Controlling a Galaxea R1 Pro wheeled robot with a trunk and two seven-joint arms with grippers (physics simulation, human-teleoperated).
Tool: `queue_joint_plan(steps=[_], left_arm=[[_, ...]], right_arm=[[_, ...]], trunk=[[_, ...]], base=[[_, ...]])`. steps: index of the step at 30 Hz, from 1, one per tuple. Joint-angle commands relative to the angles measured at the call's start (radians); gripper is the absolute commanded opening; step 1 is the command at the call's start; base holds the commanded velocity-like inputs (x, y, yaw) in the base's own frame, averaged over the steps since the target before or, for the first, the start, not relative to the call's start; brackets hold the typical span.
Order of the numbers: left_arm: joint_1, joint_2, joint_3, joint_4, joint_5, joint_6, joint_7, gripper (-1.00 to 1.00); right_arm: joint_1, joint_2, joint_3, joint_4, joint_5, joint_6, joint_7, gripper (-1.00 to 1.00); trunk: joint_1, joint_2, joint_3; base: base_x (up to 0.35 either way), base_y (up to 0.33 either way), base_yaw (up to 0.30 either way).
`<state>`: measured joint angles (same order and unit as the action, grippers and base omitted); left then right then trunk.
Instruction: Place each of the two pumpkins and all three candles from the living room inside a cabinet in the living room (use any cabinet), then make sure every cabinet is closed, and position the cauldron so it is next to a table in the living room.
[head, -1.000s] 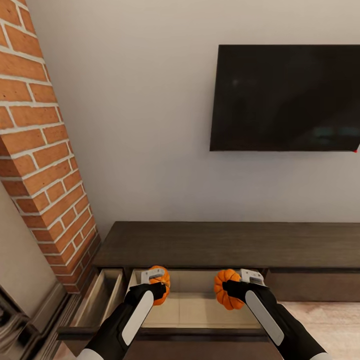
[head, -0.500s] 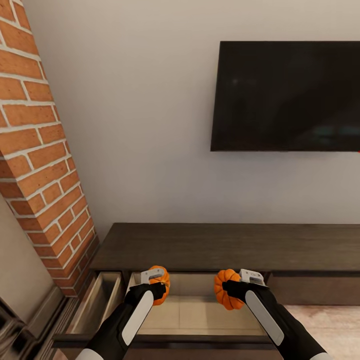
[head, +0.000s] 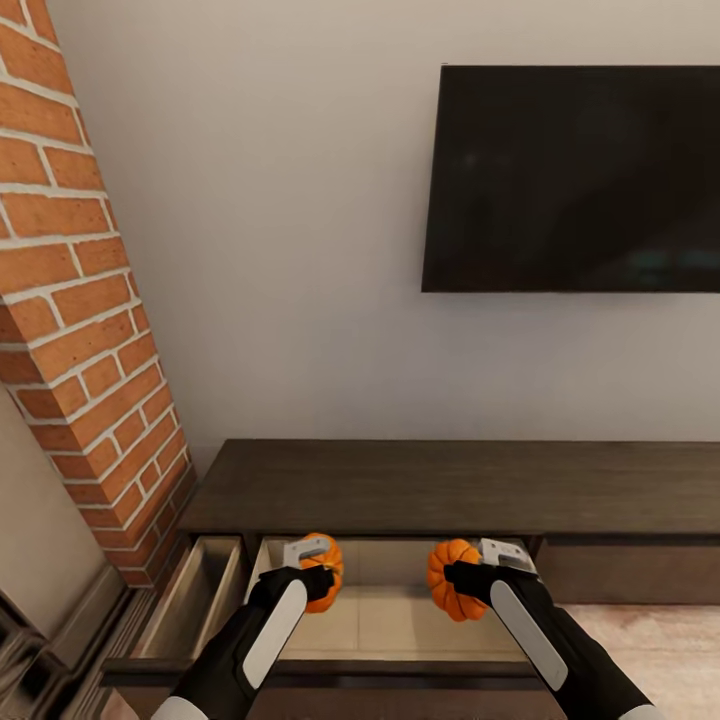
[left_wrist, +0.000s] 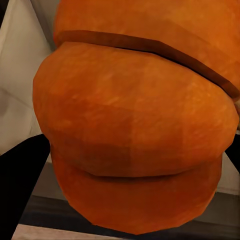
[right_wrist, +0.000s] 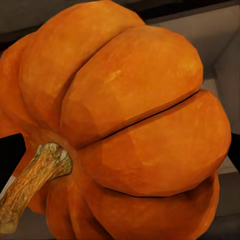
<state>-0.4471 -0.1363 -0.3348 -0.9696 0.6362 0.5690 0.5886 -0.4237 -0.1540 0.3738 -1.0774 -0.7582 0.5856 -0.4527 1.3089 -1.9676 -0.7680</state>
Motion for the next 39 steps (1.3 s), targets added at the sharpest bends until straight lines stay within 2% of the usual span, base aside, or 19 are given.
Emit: queue_joint_plan(steps=[1, 5, 8, 12, 16, 19, 22, 33, 39], left_arm=[[-0.002, 0.000, -0.003, -0.002, 0.009, 0.002, 0.012, -1.00], [-0.026, -0.002, -0.003, -0.006, 0.011, 0.038, 0.013, -1.00], [-0.038, -0.002, -0.003, -0.003, 0.013, 0.089, 0.014, -1.00], [-0.056, 0.000, -0.003, 0.001, 0.014, 0.105, 0.015, -1.00], [-0.063, 0.001, -0.003, 0.028, 0.012, 0.106, 0.016, -1.00], [-0.065, 0.001, -0.003, 0.035, 0.011, 0.105, 0.017, -1.00], [-0.065, 0.000, -0.003, 0.036, 0.010, 0.104, 0.017, -1.00], [-0.064, 0.001, -0.002, 0.035, -0.011, 0.089, 0.029, -1.00], [-0.064, 0.001, -0.006, 0.035, -0.016, 0.049, 0.029, -1.00]], right_arm=[[-0.002, -0.001, 0.004, -0.001, -0.012, 0.000, -0.013, -1.00], [-0.009, -0.001, 0.004, -0.001, -0.012, 0.007, -0.017, -1.00], [-0.044, 0.001, 0.004, 0.003, -0.014, 0.052, -0.023, -1.00], [-0.070, 0.031, 0.005, 0.010, -0.013, 0.086, -0.026, -1.00], [-0.104, 0.051, 0.010, 0.058, -0.013, 0.091, -0.045, -1.00], [-0.129, 0.062, 0.048, 0.114, -0.011, 0.091, -0.054, -1.00], [-0.134, 0.075, 0.066, 0.131, -0.011, 0.091, -0.056, -1.00], [-0.136, 0.080, 0.074, 0.134, -0.008, 0.090, -0.058, -1.00], [-0.136, 0.079, 0.074, 0.132, -0.006, 0.085, -0.058, -1.00]], trunk=[[0.004, -0.008, -0.004], [0.019, -0.036, -0.017], [0.031, -0.057, -0.026], [0.046, -0.085, -0.039], [0.061, -0.113, -0.051], [0.073, -0.134, -0.061], [0.084, -0.155, -0.070], [0.126, -0.232, -0.104], [0.149, -0.274, -0.123]], base=[[0.000, 0.000, 0.000], [0.000, 0.000, 0.000], [0.000, 0.000, 0.000], [0.000, 0.000, 0.000], [0.000, 0.000, 0.000], [0.000, 0.000, 0.000], [0.000, 0.000, 0.000], [0.000, 0.000, 0.000], [0.000, 0.000, 0.000]])
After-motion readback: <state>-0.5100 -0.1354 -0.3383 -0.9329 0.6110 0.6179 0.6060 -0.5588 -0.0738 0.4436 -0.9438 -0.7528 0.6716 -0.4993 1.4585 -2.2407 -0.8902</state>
